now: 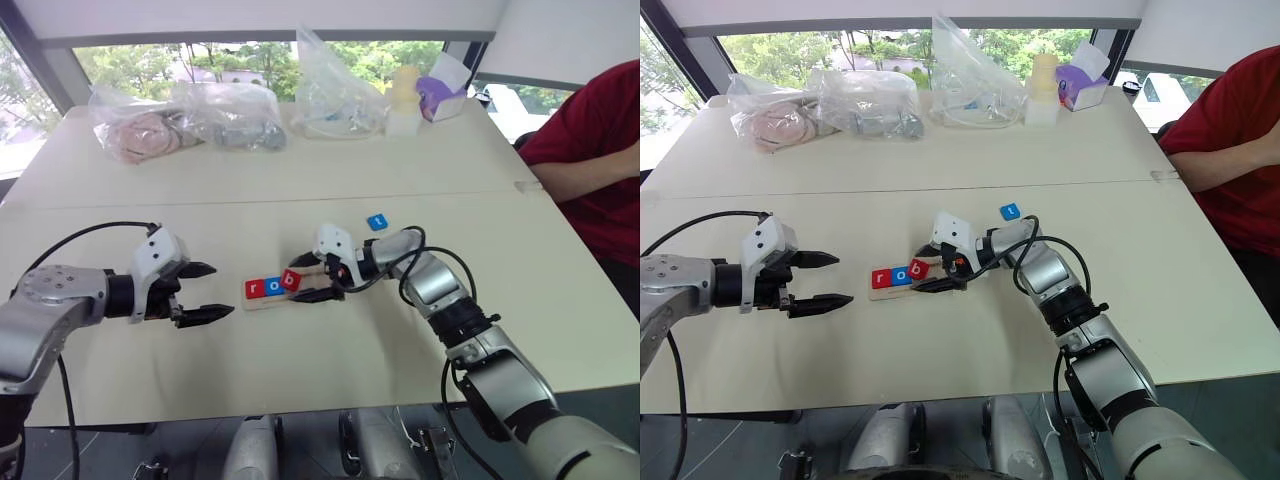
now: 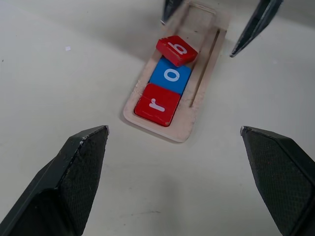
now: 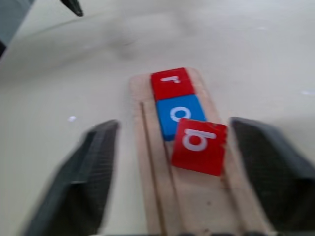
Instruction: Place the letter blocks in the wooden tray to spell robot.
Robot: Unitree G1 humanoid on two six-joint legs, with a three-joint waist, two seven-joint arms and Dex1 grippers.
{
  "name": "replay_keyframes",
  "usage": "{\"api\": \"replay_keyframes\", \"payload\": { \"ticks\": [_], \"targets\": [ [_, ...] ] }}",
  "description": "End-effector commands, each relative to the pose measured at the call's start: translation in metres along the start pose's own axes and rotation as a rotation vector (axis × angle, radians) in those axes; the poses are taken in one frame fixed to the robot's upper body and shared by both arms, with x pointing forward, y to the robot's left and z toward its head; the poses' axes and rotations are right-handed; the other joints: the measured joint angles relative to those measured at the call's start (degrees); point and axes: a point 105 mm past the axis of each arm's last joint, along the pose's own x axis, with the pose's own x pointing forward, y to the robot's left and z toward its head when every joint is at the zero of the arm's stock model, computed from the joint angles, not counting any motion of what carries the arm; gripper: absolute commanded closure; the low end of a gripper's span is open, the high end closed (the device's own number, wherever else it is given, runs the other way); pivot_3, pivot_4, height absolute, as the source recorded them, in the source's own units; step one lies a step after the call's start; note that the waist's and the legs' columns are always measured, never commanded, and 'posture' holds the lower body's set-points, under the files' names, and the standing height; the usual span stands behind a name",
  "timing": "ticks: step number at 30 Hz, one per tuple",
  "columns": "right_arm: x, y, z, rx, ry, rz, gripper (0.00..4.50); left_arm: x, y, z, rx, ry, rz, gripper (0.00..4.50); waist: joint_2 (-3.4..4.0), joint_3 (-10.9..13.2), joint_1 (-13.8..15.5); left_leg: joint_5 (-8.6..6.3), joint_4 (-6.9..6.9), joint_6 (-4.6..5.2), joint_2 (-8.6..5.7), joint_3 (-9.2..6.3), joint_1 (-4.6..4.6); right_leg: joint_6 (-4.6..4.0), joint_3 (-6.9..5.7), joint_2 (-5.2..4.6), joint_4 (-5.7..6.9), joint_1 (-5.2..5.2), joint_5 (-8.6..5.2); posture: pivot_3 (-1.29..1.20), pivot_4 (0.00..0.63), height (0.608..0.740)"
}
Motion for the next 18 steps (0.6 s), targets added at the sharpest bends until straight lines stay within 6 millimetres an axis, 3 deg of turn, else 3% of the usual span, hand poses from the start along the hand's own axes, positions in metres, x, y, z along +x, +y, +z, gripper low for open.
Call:
{"api": "replay_keyframes", "payload": {
  "ticks": [1, 14, 15, 16, 18],
  "targets": [
    [0.002, -0.01, 0.004, 0.001, -0.011, -0.056, 0.41, -0.002, 0.001, 0.007, 0.037, -0.013, 0.007, 0.0, 0.0, 0.0, 0.0, 0.0, 0.0, 0.0, 0.0, 0.0, 0.0, 0.0, 0.0, 0.0, 0.0, 0.0, 0.0, 0.0, 0.15, 0.738],
    [0.012, -0.01, -0.004, 0.061, 0.005, -0.064, 0.41, -0.003, 0.002, 0.003, 0.033, 0.004, 0.021, 0.0, 0.0, 0.0, 0.0, 0.0, 0.0, 0.0, 0.0, 0.0, 0.0, 0.0, 0.0, 0.0, 0.0, -0.01, 0.0, 0.0, 0.15, 0.738],
    [0.013, -0.01, -0.004, 0.063, 0.005, -0.064, 0.93, -0.003, 0.002, 0.003, 0.033, 0.005, 0.022, 0.0, 0.0, 0.0, 0.0, 0.0, 0.0, 0.0, 0.0, -0.01, 0.0, 0.0, 0.0, 0.0, 0.0, -0.01, 0.0, 0.0, 0.15, 0.738],
    [0.013, -0.01, -0.004, 0.063, 0.006, -0.064, 1.16, -0.003, 0.002, 0.003, 0.034, 0.006, 0.023, 0.0, 0.0, 0.0, 0.0, 0.0, 0.0, 0.0, 0.0, -0.01, 0.0, 0.0, 0.0, 0.0, 0.0, -0.01, 0.0, 0.0, 0.15, 0.738],
    [0.013, -0.01, -0.004, 0.063, 0.007, -0.065, 2.19, -0.003, 0.002, 0.002, 0.036, 0.007, 0.024, 0.0, 0.0, 0.0, 0.0, 0.0, -0.01, 0.0, 0.0, 0.0, 0.0, 0.01, 0.0, 0.0, 0.0, -0.01, 0.0, 0.0, 0.15, 0.738]
  ]
}}
